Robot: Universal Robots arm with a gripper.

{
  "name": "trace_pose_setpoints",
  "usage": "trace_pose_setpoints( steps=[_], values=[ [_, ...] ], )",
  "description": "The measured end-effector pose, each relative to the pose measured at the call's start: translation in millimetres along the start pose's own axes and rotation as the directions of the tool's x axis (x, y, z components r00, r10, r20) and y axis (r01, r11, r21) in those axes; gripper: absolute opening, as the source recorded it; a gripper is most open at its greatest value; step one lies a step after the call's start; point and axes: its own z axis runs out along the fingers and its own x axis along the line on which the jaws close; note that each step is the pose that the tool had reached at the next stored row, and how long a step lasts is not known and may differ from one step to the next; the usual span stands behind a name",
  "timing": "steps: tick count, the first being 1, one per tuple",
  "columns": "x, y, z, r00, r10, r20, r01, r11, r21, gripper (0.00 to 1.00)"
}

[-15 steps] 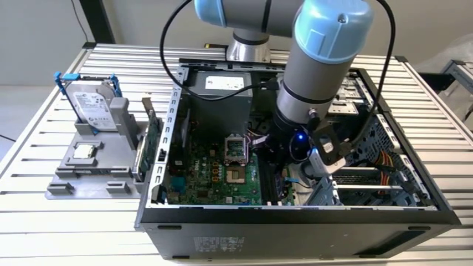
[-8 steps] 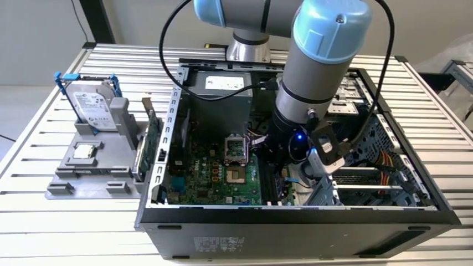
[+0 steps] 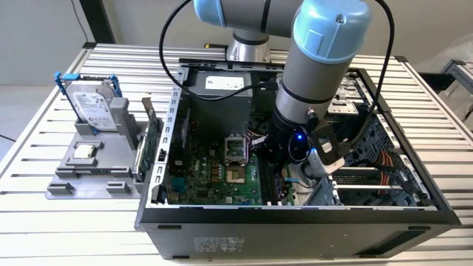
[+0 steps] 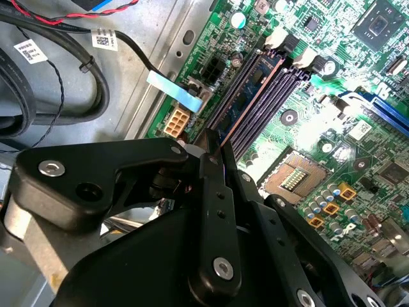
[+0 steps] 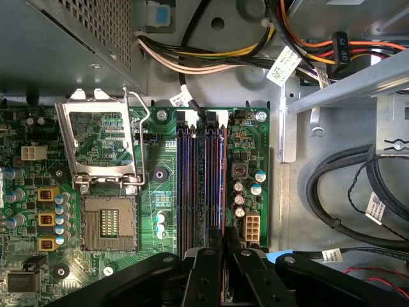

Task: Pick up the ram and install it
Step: 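Insert the ram into the slot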

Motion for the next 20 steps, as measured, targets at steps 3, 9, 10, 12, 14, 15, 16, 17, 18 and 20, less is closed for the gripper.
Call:
trace_pose_setpoints(
  steps=[3, 9, 10, 12, 14, 15, 16, 17, 18, 20],
  values=[
    [0.0, 0.0, 0.0, 1.0, 0.0, 0.0, 0.0, 1.0, 0.0, 0.0],
    [0.2, 0.0, 0.0, 1.0, 0.0, 0.0, 0.0, 1.0, 0.0008, 0.0],
    [0.2, 0.0, 0.5, 1.0, 0.0, 0.0001, 0.0, 1.0, 0.0006, 0.0],
    [0.2, 0.0, 1.2, 1.0, 0.0, 0.0001, 0.0, 1.0, 0.0007, 0.0],
    [0.2, 0.0, 2.5, 1.0, 0.0, 0.0001, 0.0, 1.0, 0.0007, 0.0],
    [0.2, 0.0, 3.4, 1.0, 0.0, 0.0001, 0.0, 1.0, 0.0007, 0.0],
    [0.2, 0.0, 4.1, 1.0, 0.0, 0.0, 0.0, 1.0, 0.0006, 0.0],
    [0.2, -0.1, 4.2, 1.0, 0.0, 0.0, 0.0, 1.0, 0.0007, 0.0],
    [0.2, -0.1, 4.2, 1.0, 0.0, 0.0, 0.0, 1.0, 0.0007, 0.0],
    [0.2, -0.1, 4.2, 1.0, 0.0, 0.0, 0.0, 1.0, 0.0008, 0.0]
  ],
)
